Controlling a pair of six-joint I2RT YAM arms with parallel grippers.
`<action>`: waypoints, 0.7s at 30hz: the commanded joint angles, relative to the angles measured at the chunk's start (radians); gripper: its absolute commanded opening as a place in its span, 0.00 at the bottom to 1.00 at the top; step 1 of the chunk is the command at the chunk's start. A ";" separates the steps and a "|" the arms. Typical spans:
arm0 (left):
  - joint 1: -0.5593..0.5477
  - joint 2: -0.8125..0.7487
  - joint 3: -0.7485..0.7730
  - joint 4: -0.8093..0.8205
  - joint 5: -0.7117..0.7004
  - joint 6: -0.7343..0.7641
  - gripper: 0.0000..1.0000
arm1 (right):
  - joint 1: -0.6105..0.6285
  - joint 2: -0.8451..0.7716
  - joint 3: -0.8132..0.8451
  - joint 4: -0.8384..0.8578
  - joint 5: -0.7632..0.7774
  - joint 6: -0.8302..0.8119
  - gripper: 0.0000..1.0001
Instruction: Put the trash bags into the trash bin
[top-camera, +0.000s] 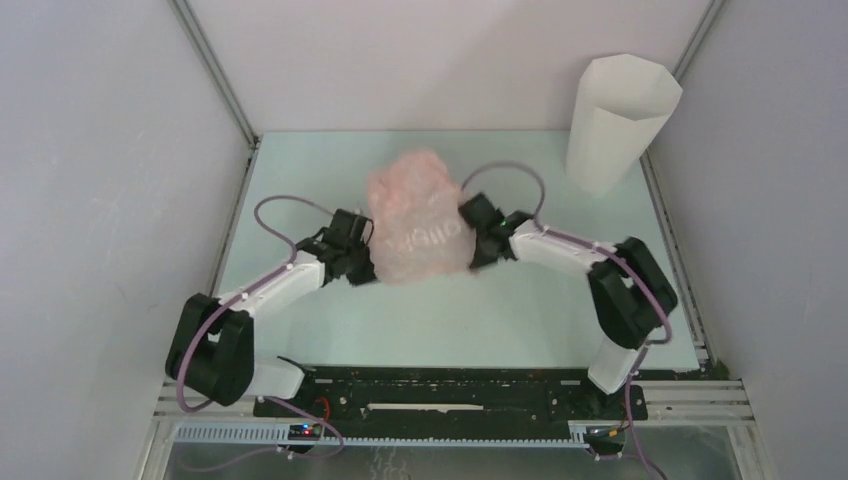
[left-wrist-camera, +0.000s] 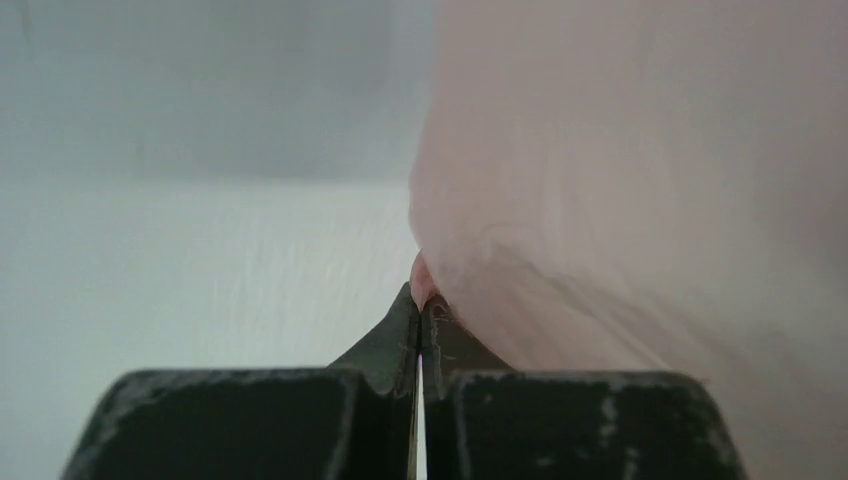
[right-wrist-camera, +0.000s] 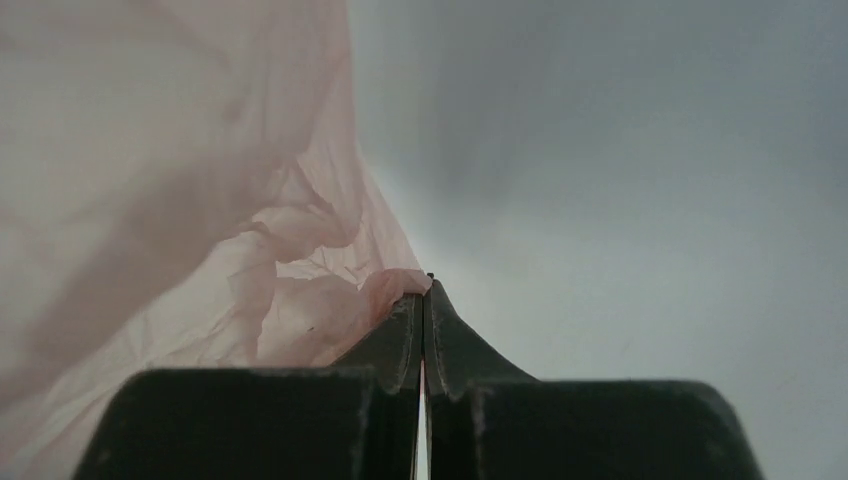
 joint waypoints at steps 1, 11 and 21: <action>-0.014 -0.163 -0.007 -0.002 0.110 -0.067 0.00 | 0.063 -0.071 -0.021 -0.196 -0.089 0.034 0.00; 0.071 -0.002 1.175 -0.300 0.109 -0.006 0.00 | -0.045 0.025 1.112 -0.600 -0.066 0.001 0.00; 0.058 -0.188 0.525 -0.187 -0.064 -0.115 0.00 | -0.016 -0.364 0.315 -0.053 0.048 -0.078 0.00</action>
